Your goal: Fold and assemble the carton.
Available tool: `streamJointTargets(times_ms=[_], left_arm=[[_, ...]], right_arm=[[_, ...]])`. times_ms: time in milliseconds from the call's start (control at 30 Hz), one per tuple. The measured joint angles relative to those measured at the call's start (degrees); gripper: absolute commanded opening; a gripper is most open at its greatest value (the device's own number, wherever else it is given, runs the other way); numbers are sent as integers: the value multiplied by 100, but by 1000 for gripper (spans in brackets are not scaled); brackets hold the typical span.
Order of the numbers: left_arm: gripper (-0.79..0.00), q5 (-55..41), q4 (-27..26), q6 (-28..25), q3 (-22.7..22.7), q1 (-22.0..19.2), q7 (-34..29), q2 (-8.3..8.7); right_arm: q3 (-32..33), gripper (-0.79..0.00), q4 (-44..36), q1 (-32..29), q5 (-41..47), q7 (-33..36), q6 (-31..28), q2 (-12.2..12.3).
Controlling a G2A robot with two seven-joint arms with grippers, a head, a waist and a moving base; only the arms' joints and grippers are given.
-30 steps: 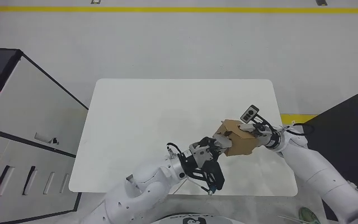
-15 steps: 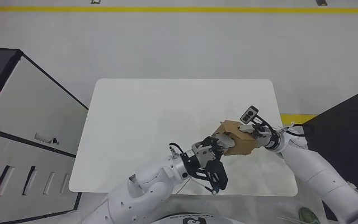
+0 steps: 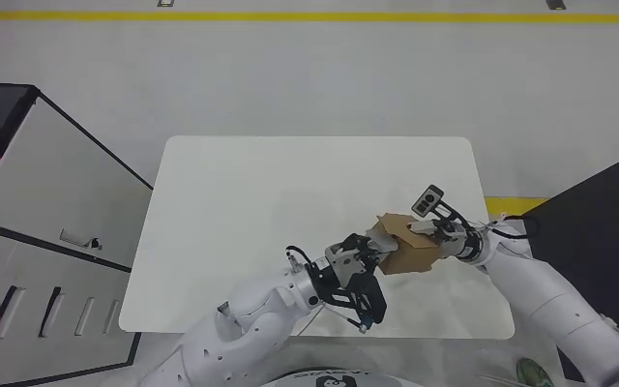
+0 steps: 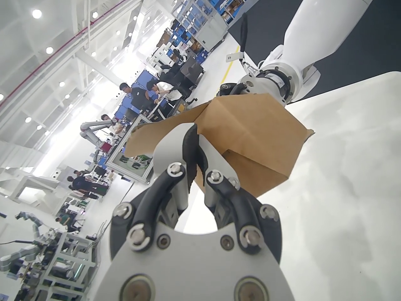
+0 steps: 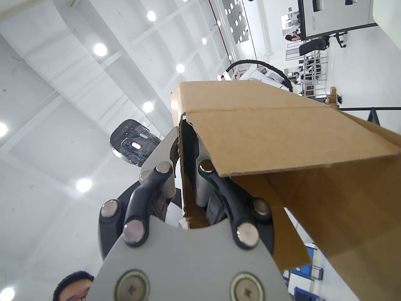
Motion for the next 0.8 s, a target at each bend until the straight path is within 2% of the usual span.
streamJointTargets(times_ms=[300,800], left_arm=[[-785,-167,95,-282,21,-84,228,-3],[-785,-51,-17,-297,-42,50,191,32]], right_arm=[[-25,-785,-139,-25,-20,0,-117,73],[-36,-785,-263,-60,-6,0,-353,180]])
